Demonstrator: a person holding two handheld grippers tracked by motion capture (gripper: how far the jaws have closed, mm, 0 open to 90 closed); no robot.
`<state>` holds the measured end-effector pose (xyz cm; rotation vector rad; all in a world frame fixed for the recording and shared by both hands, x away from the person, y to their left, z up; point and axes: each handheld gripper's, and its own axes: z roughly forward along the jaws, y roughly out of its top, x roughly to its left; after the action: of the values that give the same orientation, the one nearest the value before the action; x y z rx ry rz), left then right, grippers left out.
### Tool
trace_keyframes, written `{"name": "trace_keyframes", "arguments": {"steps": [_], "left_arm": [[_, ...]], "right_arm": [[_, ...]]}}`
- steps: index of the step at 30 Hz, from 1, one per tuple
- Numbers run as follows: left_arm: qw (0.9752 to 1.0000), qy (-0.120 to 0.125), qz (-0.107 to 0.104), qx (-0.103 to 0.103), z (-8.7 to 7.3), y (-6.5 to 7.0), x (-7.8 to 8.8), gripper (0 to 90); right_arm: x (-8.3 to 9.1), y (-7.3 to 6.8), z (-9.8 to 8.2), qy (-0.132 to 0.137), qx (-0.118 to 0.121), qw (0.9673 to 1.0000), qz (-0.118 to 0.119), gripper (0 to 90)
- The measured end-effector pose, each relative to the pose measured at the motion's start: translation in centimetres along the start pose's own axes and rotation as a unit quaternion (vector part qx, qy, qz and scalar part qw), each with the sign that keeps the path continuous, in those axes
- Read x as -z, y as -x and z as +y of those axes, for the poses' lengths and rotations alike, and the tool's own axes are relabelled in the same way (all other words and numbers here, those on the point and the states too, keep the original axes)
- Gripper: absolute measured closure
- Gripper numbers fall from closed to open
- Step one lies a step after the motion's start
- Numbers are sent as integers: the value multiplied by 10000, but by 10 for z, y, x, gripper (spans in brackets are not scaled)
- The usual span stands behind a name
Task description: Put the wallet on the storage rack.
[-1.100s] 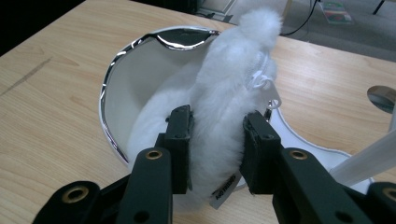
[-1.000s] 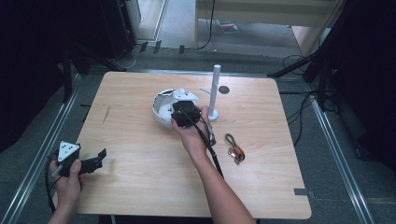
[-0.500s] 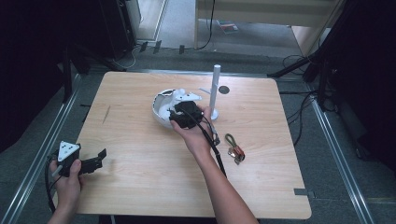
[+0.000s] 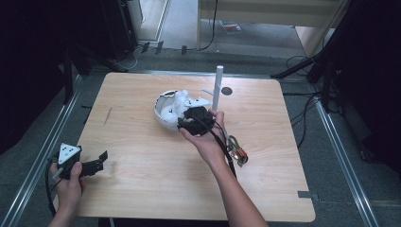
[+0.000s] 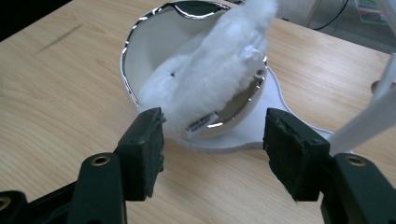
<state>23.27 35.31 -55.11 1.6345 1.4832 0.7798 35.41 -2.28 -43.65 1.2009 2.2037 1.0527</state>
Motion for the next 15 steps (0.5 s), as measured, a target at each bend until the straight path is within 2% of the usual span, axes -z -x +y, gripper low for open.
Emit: {"name": "trace_keyframes", "arguments": {"steps": [7,15], "left_arm": [[10000,3,4,10,0,0,0,4],[10000,14,-4,24,0,0,1,4]], "right_arm": [[15,11,-11,-85,85,9999,50,385],[27,28,-29,-365,250,9990,-90,380]]}}
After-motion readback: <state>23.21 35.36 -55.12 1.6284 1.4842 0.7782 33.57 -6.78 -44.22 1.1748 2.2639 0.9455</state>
